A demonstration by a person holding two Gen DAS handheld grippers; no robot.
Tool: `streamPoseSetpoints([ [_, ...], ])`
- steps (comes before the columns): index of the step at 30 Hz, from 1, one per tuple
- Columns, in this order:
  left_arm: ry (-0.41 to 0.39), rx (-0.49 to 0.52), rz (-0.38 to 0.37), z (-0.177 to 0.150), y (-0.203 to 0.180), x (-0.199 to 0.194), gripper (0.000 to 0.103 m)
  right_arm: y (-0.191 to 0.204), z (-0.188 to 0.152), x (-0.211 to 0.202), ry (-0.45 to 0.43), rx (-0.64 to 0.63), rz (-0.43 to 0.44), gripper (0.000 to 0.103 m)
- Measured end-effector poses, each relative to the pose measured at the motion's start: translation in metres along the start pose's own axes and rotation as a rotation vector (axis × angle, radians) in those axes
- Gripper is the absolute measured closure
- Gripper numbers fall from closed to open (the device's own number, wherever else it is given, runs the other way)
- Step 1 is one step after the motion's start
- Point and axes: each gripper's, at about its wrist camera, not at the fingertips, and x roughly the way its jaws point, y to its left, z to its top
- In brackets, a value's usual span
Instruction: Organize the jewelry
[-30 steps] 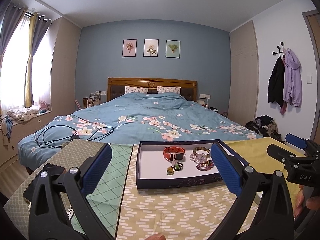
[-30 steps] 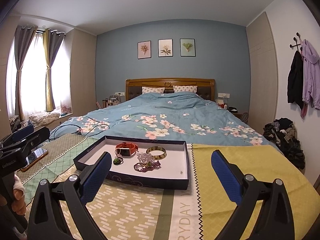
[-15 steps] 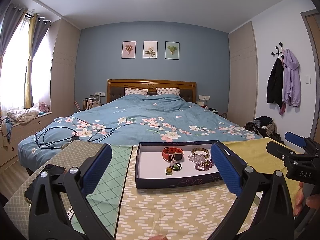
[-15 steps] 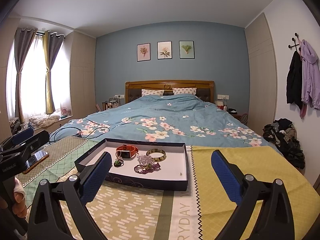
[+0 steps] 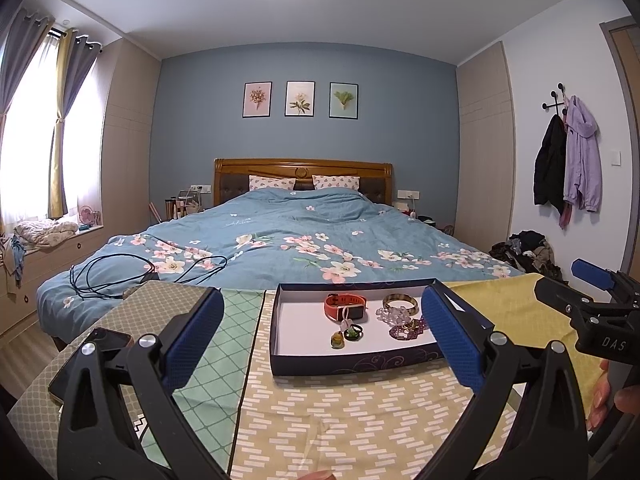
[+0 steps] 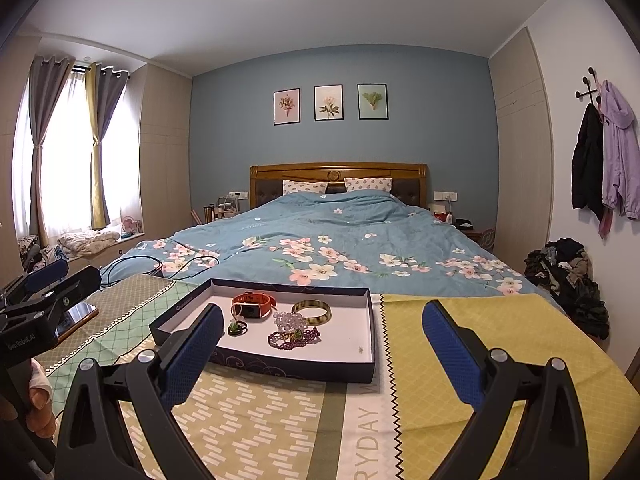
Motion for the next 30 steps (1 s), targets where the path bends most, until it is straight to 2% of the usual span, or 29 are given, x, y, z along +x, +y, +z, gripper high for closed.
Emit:
streamPoseSetpoints([
  [30,0.001,0.003,-0.001,-0.0007,-0.0018,0.0006,0.006,0.0018,0.0025,-0.0002,-0.006,0.003,-0.001,0.007],
])
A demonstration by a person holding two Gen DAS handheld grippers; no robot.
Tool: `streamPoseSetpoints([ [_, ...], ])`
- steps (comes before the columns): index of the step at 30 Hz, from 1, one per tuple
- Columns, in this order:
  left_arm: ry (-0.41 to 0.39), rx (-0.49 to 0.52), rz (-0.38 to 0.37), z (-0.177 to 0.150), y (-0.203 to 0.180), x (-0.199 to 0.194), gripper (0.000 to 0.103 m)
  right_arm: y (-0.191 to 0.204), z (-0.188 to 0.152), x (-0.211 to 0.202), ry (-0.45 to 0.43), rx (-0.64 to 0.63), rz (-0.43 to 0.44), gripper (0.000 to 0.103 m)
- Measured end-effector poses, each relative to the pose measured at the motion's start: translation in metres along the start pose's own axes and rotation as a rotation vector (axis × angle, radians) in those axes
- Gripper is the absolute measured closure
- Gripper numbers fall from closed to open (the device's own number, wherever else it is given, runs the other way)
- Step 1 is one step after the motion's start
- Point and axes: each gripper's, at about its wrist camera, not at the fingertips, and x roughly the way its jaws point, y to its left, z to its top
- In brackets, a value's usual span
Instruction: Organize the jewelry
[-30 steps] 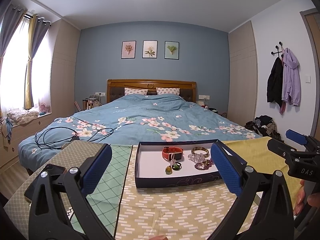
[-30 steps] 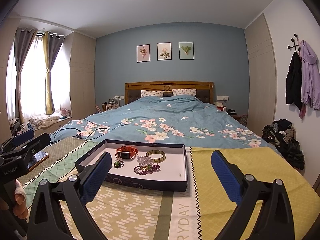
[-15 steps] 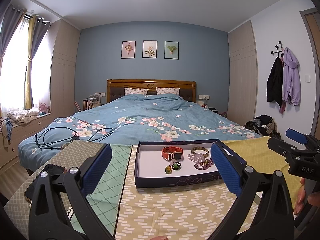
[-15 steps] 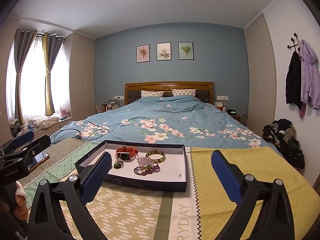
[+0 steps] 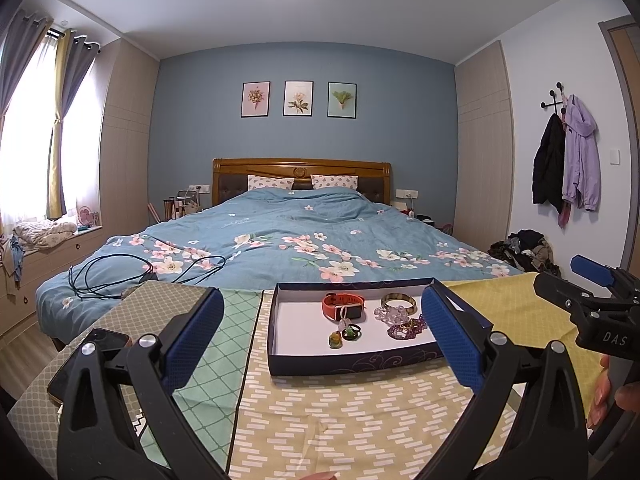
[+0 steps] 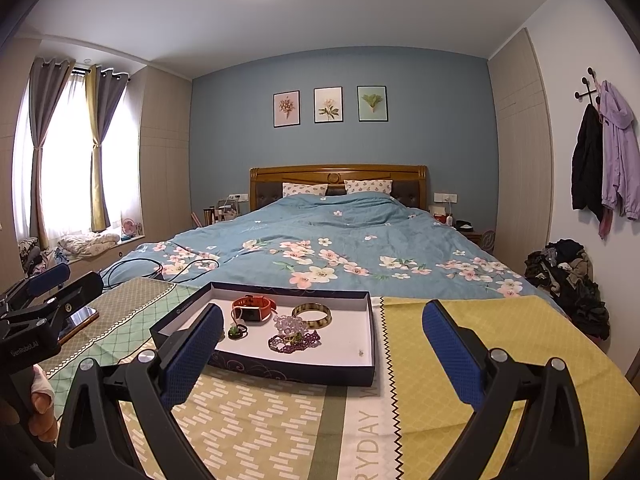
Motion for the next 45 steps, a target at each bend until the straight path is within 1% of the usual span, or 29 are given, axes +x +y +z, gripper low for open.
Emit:
streamPoseSetpoints([
  [45,0.004,0.007,0.002,-0.0046,-0.0044,-0.0006,0.006,-0.0022,0.0001,-0.0002,-0.006,0.008,0.003,0.007],
])
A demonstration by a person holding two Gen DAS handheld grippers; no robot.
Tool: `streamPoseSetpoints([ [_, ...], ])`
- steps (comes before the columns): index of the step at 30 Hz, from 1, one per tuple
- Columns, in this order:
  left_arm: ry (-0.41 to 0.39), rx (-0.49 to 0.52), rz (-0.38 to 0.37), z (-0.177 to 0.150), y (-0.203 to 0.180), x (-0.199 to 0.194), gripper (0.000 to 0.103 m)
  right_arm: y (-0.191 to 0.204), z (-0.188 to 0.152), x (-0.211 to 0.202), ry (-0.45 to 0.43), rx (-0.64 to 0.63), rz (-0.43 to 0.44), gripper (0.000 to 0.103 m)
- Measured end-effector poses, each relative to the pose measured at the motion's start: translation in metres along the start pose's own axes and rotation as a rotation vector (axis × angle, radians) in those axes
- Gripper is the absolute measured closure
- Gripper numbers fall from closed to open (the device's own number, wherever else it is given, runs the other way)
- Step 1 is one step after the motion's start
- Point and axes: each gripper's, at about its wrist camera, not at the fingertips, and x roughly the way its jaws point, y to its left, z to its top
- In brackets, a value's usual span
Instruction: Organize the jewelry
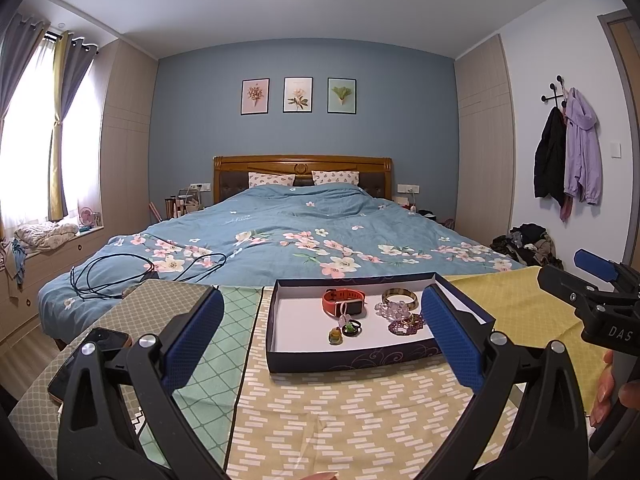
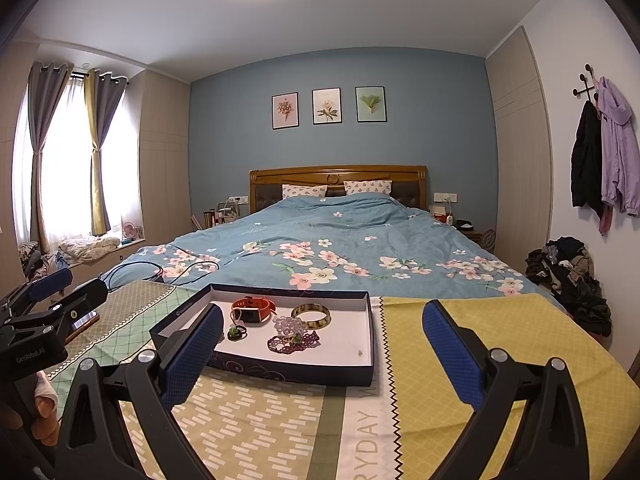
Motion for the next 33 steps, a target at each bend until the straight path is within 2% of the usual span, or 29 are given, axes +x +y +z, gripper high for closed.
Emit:
streamPoseSetpoints([
  [33,0.004,0.003,0.001,-0.0021,0.0003,-0.0018,0.006,-0.0010,-0.0016,-0.0006,-0.003,0.003,0.000,0.007],
])
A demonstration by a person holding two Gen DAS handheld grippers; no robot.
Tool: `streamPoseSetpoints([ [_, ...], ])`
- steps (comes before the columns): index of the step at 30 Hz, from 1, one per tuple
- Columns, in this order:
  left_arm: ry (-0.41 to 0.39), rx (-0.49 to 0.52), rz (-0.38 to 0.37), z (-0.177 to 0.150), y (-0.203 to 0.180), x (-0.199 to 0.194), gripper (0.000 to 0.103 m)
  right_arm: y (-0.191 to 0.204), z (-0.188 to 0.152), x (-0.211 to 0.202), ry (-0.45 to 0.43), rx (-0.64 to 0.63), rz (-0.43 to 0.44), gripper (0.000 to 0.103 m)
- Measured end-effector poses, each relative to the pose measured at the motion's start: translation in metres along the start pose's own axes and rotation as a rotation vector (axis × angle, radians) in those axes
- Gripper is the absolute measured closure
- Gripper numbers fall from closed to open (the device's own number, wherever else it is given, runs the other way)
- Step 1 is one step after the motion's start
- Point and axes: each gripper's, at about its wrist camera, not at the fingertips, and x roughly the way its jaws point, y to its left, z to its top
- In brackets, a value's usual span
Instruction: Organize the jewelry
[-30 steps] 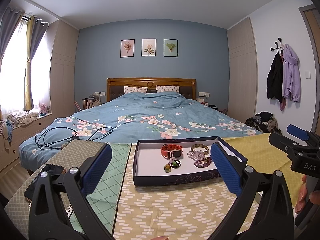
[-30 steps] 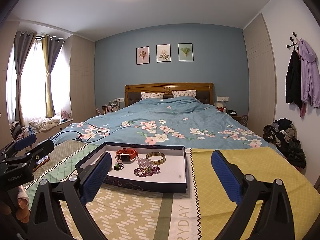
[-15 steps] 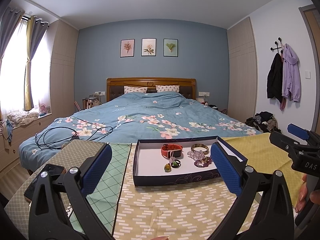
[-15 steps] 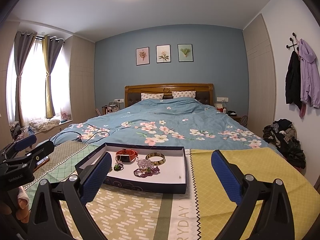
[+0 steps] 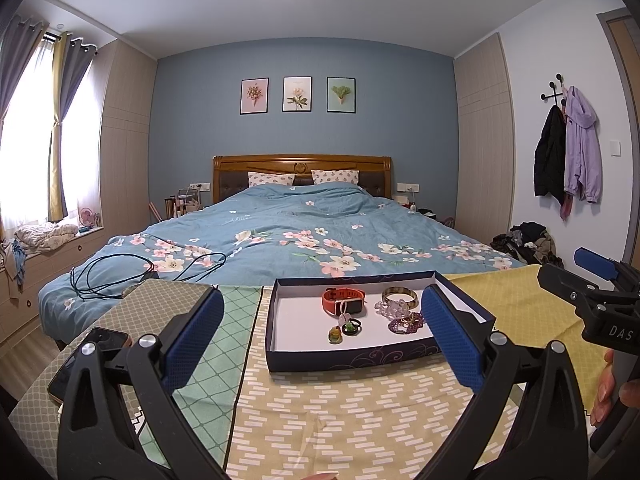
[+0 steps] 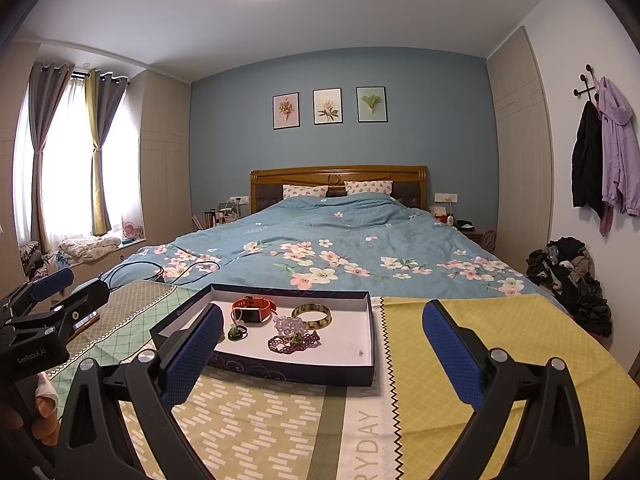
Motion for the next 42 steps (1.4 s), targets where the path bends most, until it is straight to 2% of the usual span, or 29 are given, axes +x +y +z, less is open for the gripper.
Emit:
streamPoseSetpoints([
  [29,0.001,0.006,0.006,-0.001,0.002,0.005,0.006,0.000,-0.002,0.003,0.006,-0.002,0.002,0.007],
  [33,0.023,0.018,0.011,-0.002,0.003,0.009,0.006,-0.001,-0.002,0.004,0.011,-0.007,0.001,0.007],
  [35,0.048,0.012,0.002,-0.004,0.007,0.014,0.006,-0.003,-0.002,0.007,0.028,-0.014,0.006,0.007],
  [38,0.116,0.001,0.000,-0.007,0.012,0.026,0.006,-0.010,-0.005,0.020,0.103,-0.032,0.007,0.007],
  [42,0.200,0.005,0.031,-0.015,0.029,0.043,0.006,-0.046,-0.015,0.052,0.287,-0.049,-0.077,0.007],
])
